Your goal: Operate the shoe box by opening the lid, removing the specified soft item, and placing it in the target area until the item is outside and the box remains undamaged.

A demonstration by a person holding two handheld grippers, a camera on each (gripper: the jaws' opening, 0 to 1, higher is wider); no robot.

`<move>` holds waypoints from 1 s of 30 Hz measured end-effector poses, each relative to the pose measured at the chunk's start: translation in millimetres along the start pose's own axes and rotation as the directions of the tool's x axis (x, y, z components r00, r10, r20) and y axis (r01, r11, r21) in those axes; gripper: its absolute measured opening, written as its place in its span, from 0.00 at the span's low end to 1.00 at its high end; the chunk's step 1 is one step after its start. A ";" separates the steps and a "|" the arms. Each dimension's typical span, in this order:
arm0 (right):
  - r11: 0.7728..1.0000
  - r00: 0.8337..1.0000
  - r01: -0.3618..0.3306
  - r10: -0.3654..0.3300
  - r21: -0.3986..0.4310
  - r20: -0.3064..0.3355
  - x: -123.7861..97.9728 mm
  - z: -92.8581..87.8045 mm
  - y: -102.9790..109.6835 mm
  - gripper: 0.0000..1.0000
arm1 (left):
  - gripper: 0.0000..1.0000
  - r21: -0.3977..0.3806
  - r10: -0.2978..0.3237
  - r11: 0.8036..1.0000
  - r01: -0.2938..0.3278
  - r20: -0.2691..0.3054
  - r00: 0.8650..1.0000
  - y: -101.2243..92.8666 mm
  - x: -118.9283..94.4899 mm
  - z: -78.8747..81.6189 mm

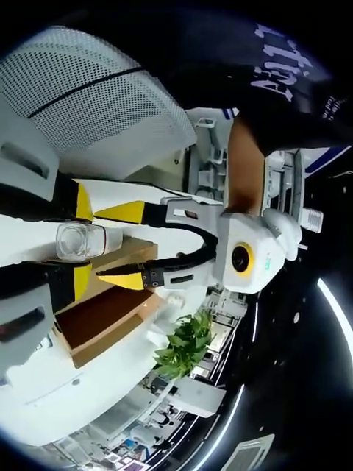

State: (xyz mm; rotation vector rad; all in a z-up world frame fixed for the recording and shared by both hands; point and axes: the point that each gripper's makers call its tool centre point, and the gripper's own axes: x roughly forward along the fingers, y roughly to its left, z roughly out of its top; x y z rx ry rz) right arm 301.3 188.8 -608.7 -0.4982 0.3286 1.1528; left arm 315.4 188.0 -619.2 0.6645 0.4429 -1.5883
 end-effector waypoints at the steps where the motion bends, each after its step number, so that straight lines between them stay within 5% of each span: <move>1: 1.000 1.000 0.002 -0.002 0.005 0.002 -0.1 0.5 -0.8 0.14 | 0.39 -0.005 0.007 1.000 -0.007 0.006 1.000 1.0 -0.9 0.7; 16: 1.000 1.000 -0.004 0.003 0.025 0.010 -4.1 3.8 -11.4 0.14 | 0.52 -0.177 0.129 0.978 -0.110 0.100 0.987 12.3 -15.2 -2.1; 30: 0.997 1.000 -0.021 0.020 0.075 0.008 -23.1 4.8 -32.7 0.14 | 0.64 -0.335 0.276 0.917 -0.218 0.138 0.951 16.0 -30.6 -15.5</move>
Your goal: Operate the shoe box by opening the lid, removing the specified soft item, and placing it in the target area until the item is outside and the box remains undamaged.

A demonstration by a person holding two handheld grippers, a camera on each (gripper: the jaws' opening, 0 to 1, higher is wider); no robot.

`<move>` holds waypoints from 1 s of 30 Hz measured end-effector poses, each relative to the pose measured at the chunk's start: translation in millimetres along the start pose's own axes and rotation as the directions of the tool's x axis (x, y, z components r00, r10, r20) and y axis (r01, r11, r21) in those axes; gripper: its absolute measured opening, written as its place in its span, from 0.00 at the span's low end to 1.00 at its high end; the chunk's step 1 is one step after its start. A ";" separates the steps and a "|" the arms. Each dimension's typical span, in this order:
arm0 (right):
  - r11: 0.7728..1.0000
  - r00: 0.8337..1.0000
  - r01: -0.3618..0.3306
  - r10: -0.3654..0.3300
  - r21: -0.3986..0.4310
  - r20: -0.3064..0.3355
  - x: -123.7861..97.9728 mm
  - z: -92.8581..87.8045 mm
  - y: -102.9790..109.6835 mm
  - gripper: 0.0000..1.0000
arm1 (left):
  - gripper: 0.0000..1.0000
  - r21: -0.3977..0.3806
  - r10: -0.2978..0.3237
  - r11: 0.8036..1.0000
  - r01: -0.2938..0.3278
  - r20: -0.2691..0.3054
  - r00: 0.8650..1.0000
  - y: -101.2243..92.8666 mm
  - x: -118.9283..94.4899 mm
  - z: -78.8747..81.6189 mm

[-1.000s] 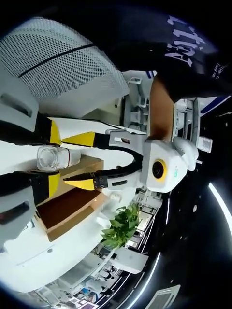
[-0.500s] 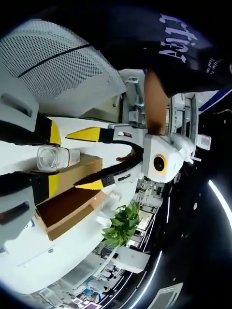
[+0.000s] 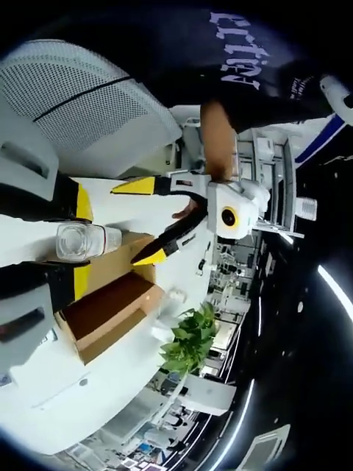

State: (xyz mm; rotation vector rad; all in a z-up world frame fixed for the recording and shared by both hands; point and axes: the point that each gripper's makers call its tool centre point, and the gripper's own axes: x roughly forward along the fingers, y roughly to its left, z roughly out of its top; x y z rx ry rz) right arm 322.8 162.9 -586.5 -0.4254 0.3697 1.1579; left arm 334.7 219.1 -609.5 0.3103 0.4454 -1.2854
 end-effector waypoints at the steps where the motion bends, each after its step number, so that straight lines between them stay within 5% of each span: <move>1: 1.000 1.000 0.002 -0.002 -0.004 -0.003 -2.4 0.0 -2.4 0.14 | 0.64 -0.003 0.005 1.000 -0.005 0.002 1.000 0.1 -0.6 -0.7; 30: 0.995 0.973 -0.004 -0.019 -0.099 -0.228 -44.0 -10.3 -75.4 0.15 | 0.82 -0.130 0.148 0.981 -0.146 0.009 0.989 17.9 -33.8 -28.1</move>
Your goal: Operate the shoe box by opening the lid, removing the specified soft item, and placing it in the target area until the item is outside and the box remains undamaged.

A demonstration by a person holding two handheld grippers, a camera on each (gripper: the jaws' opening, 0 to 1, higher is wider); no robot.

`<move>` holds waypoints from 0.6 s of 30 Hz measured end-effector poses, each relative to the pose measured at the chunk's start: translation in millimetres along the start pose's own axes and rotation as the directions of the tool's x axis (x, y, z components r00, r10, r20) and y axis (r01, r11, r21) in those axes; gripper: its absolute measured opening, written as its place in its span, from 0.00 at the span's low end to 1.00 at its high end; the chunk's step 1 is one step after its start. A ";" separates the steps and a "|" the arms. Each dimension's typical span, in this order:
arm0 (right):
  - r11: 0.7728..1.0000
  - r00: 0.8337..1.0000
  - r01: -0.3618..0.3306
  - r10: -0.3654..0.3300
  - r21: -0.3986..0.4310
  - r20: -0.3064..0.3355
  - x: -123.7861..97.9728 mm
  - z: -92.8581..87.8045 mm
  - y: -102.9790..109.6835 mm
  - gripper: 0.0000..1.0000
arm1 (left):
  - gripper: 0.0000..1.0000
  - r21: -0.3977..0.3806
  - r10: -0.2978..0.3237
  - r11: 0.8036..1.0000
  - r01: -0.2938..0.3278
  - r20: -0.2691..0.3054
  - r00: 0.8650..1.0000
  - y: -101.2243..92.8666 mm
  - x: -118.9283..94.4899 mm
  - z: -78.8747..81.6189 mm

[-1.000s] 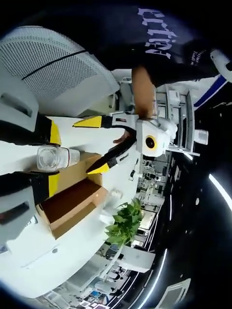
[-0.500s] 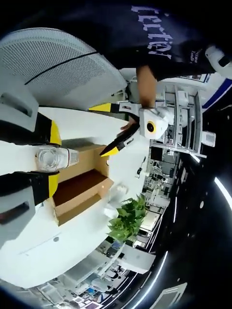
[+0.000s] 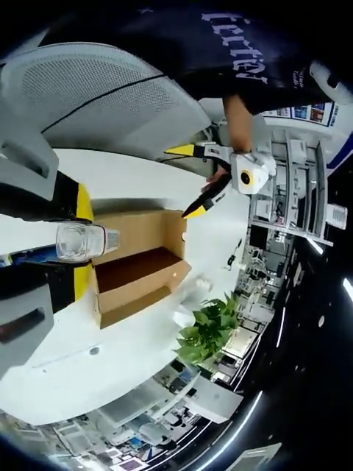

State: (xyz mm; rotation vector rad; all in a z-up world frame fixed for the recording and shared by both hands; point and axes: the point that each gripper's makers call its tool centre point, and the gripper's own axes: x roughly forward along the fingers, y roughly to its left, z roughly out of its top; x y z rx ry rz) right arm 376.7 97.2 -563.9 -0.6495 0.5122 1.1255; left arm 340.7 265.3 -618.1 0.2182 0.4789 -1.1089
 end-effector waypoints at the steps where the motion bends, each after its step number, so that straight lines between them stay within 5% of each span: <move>1: 1.000 1.000 -0.006 0.006 -0.007 -0.013 -0.2 -1.7 -1.2 0.15 | 0.83 -0.003 0.004 1.000 -0.004 -0.001 1.000 0.2 -0.8 -1.0; 18: 0.997 0.986 0.035 -0.046 -0.072 -0.158 -0.7 -18.1 -55.5 0.15 | 0.93 -0.068 0.107 0.992 -0.106 0.007 0.994 11.7 -26.2 -17.0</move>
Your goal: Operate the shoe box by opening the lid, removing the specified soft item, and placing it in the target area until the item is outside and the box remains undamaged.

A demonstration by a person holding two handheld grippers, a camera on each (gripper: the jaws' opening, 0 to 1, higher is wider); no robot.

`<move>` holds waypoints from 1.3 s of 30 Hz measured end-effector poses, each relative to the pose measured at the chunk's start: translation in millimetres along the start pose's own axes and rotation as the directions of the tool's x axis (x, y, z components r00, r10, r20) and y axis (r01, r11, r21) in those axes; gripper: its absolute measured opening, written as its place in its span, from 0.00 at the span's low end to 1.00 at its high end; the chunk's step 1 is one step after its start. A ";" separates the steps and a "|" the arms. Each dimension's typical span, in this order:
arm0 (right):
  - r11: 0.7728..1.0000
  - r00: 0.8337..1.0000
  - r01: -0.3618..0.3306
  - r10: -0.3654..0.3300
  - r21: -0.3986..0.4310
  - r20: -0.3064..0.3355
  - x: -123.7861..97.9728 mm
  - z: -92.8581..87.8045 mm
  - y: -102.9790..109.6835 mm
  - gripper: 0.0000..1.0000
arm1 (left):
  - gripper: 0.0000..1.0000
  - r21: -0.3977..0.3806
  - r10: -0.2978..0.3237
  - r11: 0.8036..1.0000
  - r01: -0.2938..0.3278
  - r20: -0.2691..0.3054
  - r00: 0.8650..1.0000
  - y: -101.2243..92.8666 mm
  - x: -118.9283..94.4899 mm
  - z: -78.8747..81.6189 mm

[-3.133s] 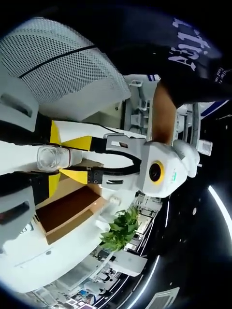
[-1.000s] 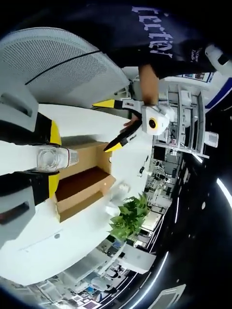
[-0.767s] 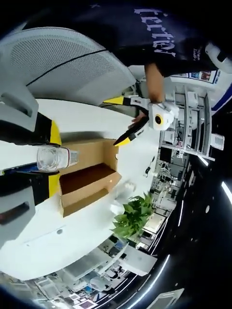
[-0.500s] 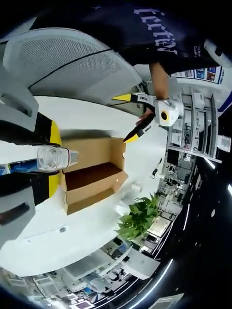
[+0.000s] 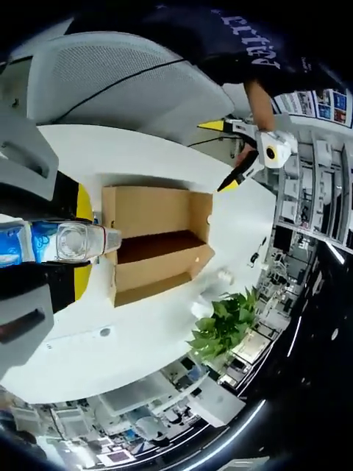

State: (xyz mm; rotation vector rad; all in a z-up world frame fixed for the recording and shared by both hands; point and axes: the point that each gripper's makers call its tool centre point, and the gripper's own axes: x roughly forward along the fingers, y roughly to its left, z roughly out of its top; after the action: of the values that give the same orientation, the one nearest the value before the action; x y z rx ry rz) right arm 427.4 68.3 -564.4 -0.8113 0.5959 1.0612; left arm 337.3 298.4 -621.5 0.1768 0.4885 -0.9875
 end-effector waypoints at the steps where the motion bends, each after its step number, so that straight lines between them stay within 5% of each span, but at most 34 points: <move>1: 1.000 1.000 0.006 -0.006 -0.004 -0.012 1.0 -2.2 -3.4 0.15 | 0.94 -0.001 0.004 1.000 -0.004 0.000 1.000 0.6 -1.3 -0.6; 17: 0.999 0.989 -0.015 0.008 -0.047 -0.150 30.8 -34.4 -49.0 0.15 | 0.99 -0.028 0.029 0.999 -0.029 0.015 0.999 1.5 -15.2 -2.6; 26: 0.995 0.962 -0.064 0.041 -0.077 -0.270 53.7 -63.0 -62.2 0.15 | 0.99 -0.026 0.027 0.999 -0.027 0.011 1.000 4.5 -17.7 -1.4; 39: 0.990 0.935 -0.099 0.057 -0.104 -0.351 81.3 -81.5 -78.0 0.15 | 0.99 -0.033 0.053 0.998 -0.053 0.004 0.999 8.7 -23.4 -6.2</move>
State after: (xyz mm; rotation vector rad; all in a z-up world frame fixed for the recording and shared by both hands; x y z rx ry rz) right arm 526.8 24.2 -651.2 -1.1014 0.8754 1.0405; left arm 332.0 323.1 -616.5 0.1574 0.4927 -0.9273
